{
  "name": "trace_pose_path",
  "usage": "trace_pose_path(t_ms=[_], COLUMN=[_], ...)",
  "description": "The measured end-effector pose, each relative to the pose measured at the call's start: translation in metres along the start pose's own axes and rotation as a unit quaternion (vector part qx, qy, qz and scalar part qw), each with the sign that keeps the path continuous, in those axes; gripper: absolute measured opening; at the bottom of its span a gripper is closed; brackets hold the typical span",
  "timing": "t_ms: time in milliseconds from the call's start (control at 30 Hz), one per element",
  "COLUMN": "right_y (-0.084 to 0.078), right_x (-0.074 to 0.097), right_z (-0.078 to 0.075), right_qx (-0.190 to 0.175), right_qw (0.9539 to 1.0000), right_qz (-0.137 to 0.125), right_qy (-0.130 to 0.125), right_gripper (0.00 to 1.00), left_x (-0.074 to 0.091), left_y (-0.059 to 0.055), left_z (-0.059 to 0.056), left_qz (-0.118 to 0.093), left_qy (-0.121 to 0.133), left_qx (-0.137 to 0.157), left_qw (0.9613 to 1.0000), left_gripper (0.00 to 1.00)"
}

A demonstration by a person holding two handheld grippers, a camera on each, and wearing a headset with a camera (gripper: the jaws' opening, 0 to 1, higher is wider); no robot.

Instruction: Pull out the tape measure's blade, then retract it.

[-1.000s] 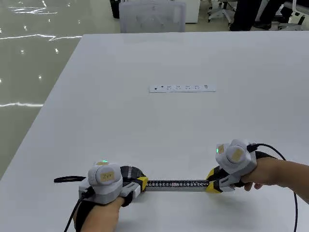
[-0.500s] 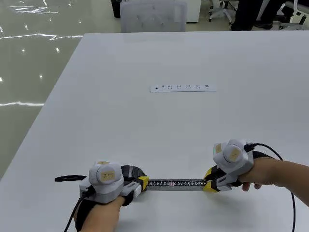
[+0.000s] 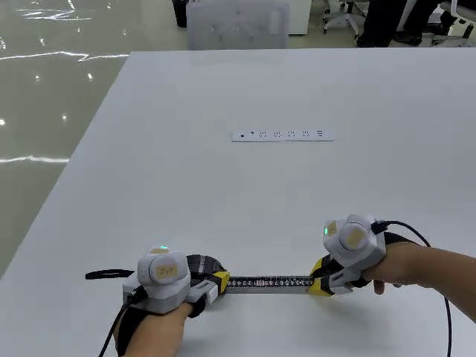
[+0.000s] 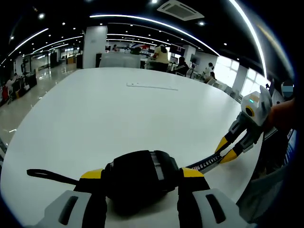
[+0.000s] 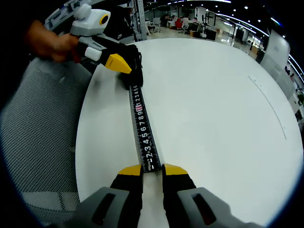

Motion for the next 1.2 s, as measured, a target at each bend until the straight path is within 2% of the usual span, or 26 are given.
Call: trace_pose_path(t_ms=[1200], right_y=[0.019], right_x=[-0.014], right_z=[0.007], right_qx=[-0.010], right_qw=[0.9999], right_qz=[-0.010], right_qy=[0.004], right_gripper=[0.14], left_x=[0.000], left_y=[0.000], left_z=[0.001], left_qz=[0.001], left_qy=[-0.004], left_qx=[0.002], left_qw=[1.0000], left_gripper=[0.56])
Point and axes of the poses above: the centre of the closed fingertips' face, and the gripper's own axes: x roughly backward along the fingers, z roughly to its left, y roughly out of its top, the point moved 10 cm from there along x, roughly backward along the fingers, and after that the axes turned 10 degrees about -x, right-handed, at the moved point
